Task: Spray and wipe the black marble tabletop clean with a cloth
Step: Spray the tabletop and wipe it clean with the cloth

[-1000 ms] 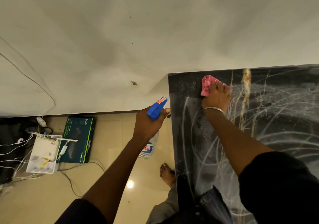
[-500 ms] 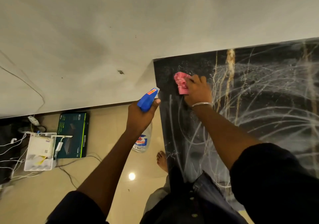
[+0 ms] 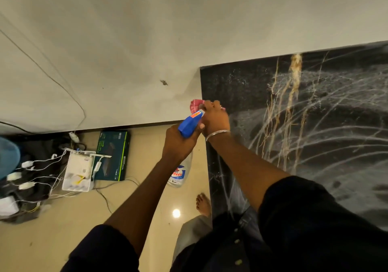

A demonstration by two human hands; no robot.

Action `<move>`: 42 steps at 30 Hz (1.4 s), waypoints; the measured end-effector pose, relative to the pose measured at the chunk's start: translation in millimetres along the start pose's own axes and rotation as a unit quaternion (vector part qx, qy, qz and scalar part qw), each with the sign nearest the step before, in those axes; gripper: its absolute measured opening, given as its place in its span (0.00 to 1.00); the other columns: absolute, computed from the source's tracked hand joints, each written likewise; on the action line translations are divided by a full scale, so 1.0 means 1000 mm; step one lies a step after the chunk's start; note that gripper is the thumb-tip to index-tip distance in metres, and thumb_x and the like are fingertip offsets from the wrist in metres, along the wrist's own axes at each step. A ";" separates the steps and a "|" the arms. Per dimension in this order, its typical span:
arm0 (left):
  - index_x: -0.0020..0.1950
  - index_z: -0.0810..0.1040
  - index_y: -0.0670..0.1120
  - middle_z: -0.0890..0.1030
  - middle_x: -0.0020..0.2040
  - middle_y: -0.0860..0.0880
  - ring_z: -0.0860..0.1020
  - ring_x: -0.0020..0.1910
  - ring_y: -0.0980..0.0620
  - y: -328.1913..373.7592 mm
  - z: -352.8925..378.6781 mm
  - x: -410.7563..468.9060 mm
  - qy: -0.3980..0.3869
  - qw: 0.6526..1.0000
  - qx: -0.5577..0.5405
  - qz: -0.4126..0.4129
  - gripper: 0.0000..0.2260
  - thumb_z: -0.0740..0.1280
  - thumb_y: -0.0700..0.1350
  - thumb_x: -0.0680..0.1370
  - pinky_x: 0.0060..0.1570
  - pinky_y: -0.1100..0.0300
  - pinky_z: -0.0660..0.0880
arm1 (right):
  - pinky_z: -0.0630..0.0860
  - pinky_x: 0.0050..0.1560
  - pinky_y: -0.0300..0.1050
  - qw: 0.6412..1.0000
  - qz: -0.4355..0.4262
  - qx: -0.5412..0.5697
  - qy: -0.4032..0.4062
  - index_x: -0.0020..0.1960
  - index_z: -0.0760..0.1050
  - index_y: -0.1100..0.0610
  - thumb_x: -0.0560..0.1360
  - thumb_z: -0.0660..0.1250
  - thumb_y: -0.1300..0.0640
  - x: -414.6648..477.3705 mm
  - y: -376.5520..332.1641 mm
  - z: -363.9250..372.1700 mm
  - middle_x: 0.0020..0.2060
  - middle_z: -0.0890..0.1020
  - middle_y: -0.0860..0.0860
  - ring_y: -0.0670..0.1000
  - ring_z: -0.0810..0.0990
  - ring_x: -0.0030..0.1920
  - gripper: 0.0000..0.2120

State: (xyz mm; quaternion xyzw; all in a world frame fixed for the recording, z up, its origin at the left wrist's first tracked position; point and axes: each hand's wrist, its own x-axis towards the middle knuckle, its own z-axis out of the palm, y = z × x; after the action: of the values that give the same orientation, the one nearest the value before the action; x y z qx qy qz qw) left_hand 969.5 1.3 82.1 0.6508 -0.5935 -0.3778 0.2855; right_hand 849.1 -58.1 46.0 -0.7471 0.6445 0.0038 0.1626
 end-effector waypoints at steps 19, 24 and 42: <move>0.44 0.74 0.45 0.73 0.29 0.52 0.72 0.27 0.59 -0.021 -0.022 -0.019 -0.050 0.998 -0.029 0.024 0.11 0.68 0.52 0.76 0.31 0.72 0.71 | 0.78 0.56 0.51 0.993 0.111 0.011 0.034 0.67 0.69 0.57 0.75 0.69 0.55 -0.034 -0.016 0.005 0.62 0.72 0.56 0.58 0.70 0.62 0.22; 0.46 0.74 0.46 0.72 0.29 0.54 0.73 0.27 0.60 -0.021 -0.027 -0.025 -0.051 0.998 -0.012 0.036 0.09 0.68 0.51 0.76 0.31 0.73 0.70 | 0.77 0.55 0.51 0.999 0.040 0.009 0.017 0.68 0.69 0.54 0.77 0.67 0.51 -0.048 -0.016 0.008 0.63 0.73 0.54 0.57 0.71 0.63 0.21; 0.47 0.75 0.44 0.72 0.30 0.54 0.72 0.28 0.56 -0.018 -0.031 -0.051 -0.047 0.998 0.031 0.031 0.11 0.66 0.52 0.77 0.33 0.71 0.68 | 0.77 0.54 0.49 0.997 0.069 -0.007 0.017 0.67 0.70 0.55 0.76 0.68 0.53 -0.087 -0.034 0.027 0.62 0.73 0.54 0.56 0.72 0.61 0.21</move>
State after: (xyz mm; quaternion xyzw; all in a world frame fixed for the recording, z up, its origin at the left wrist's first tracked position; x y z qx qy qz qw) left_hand 1004.4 51.6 92.3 0.6220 -0.6374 -0.3809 0.2485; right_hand 873.1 35.8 47.6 -0.7018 0.6973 0.0064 0.1457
